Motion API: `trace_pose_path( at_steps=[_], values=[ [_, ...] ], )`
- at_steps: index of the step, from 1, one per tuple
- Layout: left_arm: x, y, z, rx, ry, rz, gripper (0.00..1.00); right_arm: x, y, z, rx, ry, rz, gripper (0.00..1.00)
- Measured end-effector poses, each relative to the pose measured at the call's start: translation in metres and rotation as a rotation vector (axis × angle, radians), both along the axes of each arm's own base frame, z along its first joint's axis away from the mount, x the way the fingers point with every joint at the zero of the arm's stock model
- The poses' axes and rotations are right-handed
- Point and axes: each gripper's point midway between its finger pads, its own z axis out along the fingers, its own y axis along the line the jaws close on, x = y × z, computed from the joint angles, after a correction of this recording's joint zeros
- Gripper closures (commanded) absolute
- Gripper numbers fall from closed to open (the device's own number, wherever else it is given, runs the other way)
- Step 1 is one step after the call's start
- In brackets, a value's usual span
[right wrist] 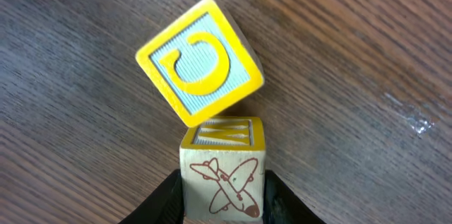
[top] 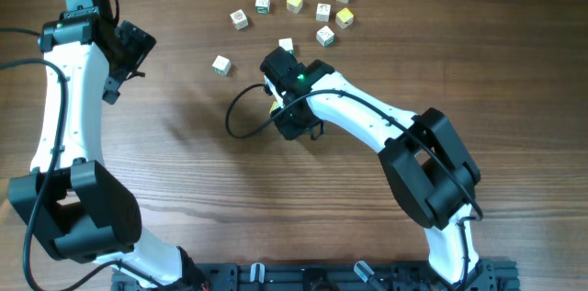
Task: Form a circle
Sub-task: 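Lower the M block beside the C block and open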
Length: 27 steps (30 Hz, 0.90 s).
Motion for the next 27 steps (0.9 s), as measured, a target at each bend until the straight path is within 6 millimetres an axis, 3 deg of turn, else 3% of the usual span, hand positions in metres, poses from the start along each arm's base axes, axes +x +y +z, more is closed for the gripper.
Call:
trace_pose_path(
  at_steps=[27],
  values=[
    [0.0000, 0.0000, 0.0000, 0.000, 0.000, 0.000, 0.00, 0.0042, -0.0007, 0.0002, -0.005, -0.016, -0.036, 0.66]
  ],
)
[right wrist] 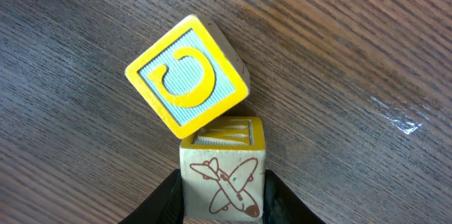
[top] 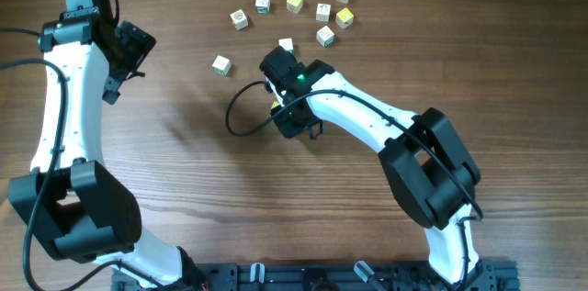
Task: Form a circle
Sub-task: 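Lower the M block beside the C block and open, then raise the right gripper back toward the upper right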
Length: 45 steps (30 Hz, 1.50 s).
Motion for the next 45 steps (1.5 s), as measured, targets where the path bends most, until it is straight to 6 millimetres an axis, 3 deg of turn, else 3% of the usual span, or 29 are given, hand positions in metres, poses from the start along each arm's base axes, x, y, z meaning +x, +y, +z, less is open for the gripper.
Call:
trace_pose_path(
  at_steps=[18, 21, 29, 32, 34, 36, 38, 43, 44, 45],
  values=[
    [0.000, 0.000, 0.000, 0.000, 0.000, 0.000, 0.00, 0.000, 0.000, 0.000, 0.000, 0.000, -0.002, 0.53],
    [0.000, 0.000, 0.000, 0.000, 0.000, 0.000, 0.00, 0.000, 0.000, 0.000, 0.000, 0.000, -0.005, 0.44],
    [0.000, 0.000, 0.000, 0.000, 0.000, 0.000, 0.00, -0.003, -0.003, 0.001, -0.013, 0.011, -0.003, 0.38],
    [0.000, 0.000, 0.000, 0.000, 0.000, 0.000, 0.00, 0.010, -0.002, 0.021, -0.026, -0.031, -0.005, 0.38],
    [0.000, 0.000, 0.000, 0.000, 0.000, 0.000, 0.00, 0.034, -0.001, 0.053, 0.003, -0.133, -0.032, 0.34],
    [0.000, 0.000, 0.000, 0.000, 0.000, 0.000, 0.00, 0.053, -0.010, 0.083, 0.041, -0.208, -0.084, 0.28],
    [0.000, 0.000, 0.000, 0.000, 0.000, 0.000, 0.00, 0.070, -0.029, 0.094, 0.051, -0.233, -0.159, 0.23],
    [0.000, 0.000, 0.000, 0.000, 0.000, 0.000, 0.00, 0.102, -0.091, 0.093, 0.036, -0.223, -0.359, 0.12],
    [0.000, 0.000, 0.000, 0.000, 0.000, 0.000, 0.00, 0.107, -0.103, 0.093, 0.032, -0.223, -0.392, 0.02],
    [0.000, 0.000, 0.000, 0.000, 0.000, 0.000, 0.00, 0.112, -0.115, 0.093, 0.028, -0.224, -0.422, 0.00]
  ],
)
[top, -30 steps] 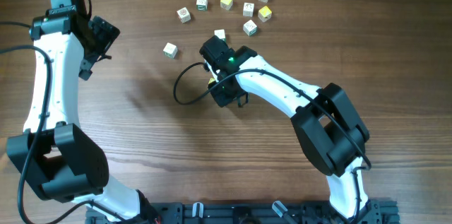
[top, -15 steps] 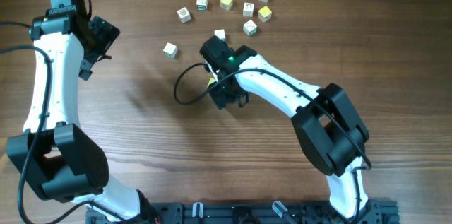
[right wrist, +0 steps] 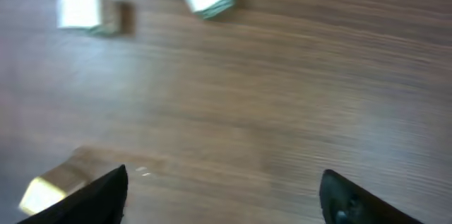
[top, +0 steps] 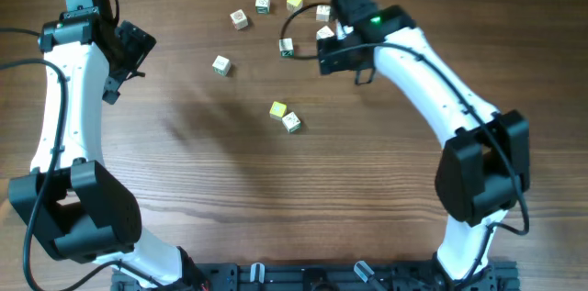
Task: Form a circle
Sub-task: 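Raise the right gripper back toward the upper right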
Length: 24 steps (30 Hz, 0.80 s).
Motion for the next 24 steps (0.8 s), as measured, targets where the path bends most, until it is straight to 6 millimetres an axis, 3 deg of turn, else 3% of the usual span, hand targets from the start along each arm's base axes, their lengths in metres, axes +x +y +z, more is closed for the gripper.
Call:
trace_pose_path(
  at_steps=[12, 24],
  values=[
    [0.000, 0.000, 0.000, 0.000, 0.000, 0.000, 0.00, 0.036, -0.107, 0.003, -0.005, -0.032, -0.232, 0.00],
    [0.000, 0.000, 0.000, 0.000, 0.000, 0.000, 0.00, 0.046, -0.108, 0.007, 0.004, -0.074, -0.238, 0.00]
  ],
)
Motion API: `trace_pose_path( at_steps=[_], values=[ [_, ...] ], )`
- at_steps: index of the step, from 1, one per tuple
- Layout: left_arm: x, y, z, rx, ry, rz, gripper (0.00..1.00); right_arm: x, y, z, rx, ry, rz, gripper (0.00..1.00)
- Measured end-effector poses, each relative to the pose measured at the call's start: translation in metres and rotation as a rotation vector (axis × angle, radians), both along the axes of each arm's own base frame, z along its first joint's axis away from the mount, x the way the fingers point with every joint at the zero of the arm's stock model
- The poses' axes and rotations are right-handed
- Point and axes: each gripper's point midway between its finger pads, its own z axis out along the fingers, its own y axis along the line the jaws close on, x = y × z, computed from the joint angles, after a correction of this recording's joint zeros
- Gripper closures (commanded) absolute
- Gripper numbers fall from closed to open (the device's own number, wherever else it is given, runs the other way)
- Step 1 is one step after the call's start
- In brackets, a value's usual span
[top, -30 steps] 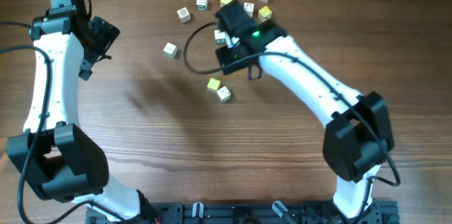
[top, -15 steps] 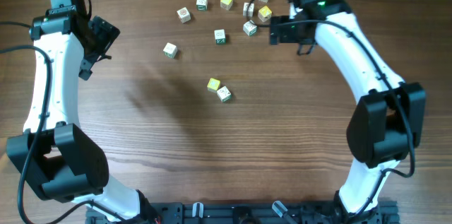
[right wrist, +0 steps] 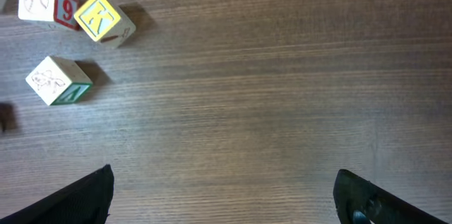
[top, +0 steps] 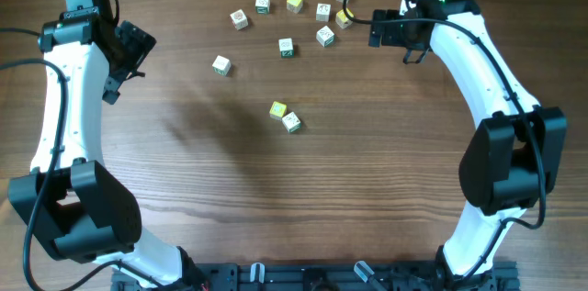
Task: Form a circle
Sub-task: 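Raise the right gripper back toward the upper right, then reach the left gripper to the white I block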
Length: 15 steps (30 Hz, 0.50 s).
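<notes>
Several small wooden letter blocks lie scattered at the table's far edge, among them a yellow block [top: 344, 18] and a green-faced block [top: 286, 48]. Two more lie together mid-table: a yellow block [top: 278, 109] and a pale block [top: 291, 122]. My right gripper [top: 390, 30] hovers open and empty, to the right of the cluster. In the right wrist view, the right gripper [right wrist: 226, 196] has bare wood between its fingers. A yellow K block [right wrist: 102, 18], a block with a red 9 [right wrist: 46, 3] and a green-sided block [right wrist: 58, 80] lie at upper left. My left gripper [top: 122, 61] hangs at far left.
A lone blue block lies at the far edge, left of the cluster. Another single block [top: 220, 65] lies between the cluster and the left arm. The right arm's black cable [top: 363, 2] loops over the cluster's right side.
My right gripper has moved right, from over the cluster's lower right to beside its right edge, still open and empty. The blocks and the left arm have not moved.
My right gripper was shut on an airplane block mid-table, touching a tilted yellow C block, and stayed so at the following moment. Then it was open near the far cluster, the two blocks left together mid-table. Now it is right of the cluster.
</notes>
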Motion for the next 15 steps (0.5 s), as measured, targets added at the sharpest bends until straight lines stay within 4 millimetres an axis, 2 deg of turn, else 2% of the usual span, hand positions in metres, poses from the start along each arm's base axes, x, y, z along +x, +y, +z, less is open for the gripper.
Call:
trace_pose_path(
  at_steps=[15],
  values=[
    [0.0000, 0.0000, 0.0000, 0.000, 0.000, 0.000, 0.00, 0.0011, 0.0002, 0.0005, 0.001, -0.005, 0.000, 0.00]
  ],
)
